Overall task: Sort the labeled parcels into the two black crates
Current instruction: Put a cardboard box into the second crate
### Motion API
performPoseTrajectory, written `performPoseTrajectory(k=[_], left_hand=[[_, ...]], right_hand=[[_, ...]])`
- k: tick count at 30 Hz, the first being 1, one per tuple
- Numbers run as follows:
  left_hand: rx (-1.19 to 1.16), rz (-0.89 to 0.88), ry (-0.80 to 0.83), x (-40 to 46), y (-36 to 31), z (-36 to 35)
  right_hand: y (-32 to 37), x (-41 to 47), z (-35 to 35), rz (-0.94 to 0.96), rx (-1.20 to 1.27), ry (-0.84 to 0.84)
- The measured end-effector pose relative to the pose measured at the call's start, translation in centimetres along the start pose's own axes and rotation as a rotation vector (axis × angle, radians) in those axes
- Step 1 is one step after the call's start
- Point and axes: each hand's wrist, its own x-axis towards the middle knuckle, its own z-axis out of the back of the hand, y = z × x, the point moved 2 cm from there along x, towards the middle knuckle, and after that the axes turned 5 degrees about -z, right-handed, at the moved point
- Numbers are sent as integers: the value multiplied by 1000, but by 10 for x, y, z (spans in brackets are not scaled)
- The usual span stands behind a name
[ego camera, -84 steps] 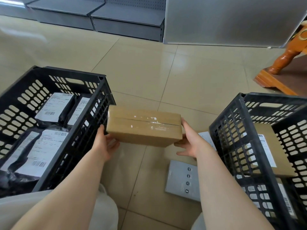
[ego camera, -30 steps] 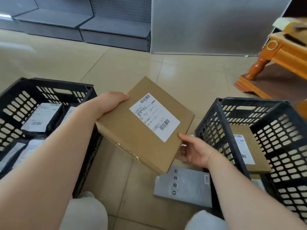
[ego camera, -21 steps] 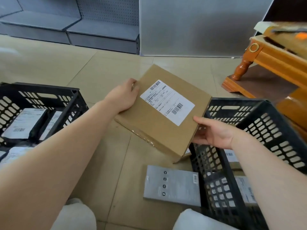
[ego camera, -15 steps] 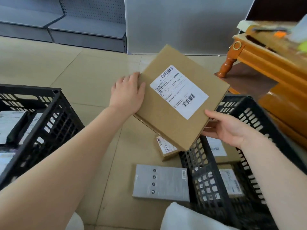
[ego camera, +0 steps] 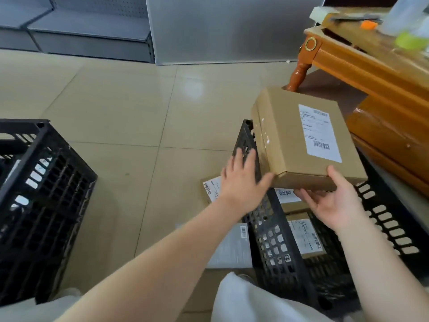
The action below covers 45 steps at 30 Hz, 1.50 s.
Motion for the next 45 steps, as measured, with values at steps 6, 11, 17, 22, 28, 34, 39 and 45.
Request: performPoseTrajectory(k=[6, 11, 17, 22, 28, 34, 39, 45], left_hand=[[11, -27, 176, -19, -5, -64], [-131, 6, 198, -16, 4, -70], [-289, 5, 208, -19, 7, -71], [-268, 6, 190, -23, 5, -69], [-256, 13, 199, -23, 5, -67], [-256, 9, 206, -20, 8, -68], [-266, 8, 210, -22, 6, -69], [-225, -22, 204, -20, 8, -70]], right_hand=[[-19, 6, 29, 13, 177, -99], [-29, 19, 57, 11, 115, -174], [-45, 42, 75, -21, -62, -272], [-62, 58, 77, -82, -122, -281], [-68, 81, 74, -130, -135, -218], [-72, 100, 70, -91, -186, -209], [-75, 110, 69, -79, -186, -206], [-79, 111, 59, -143, -74, -161]])
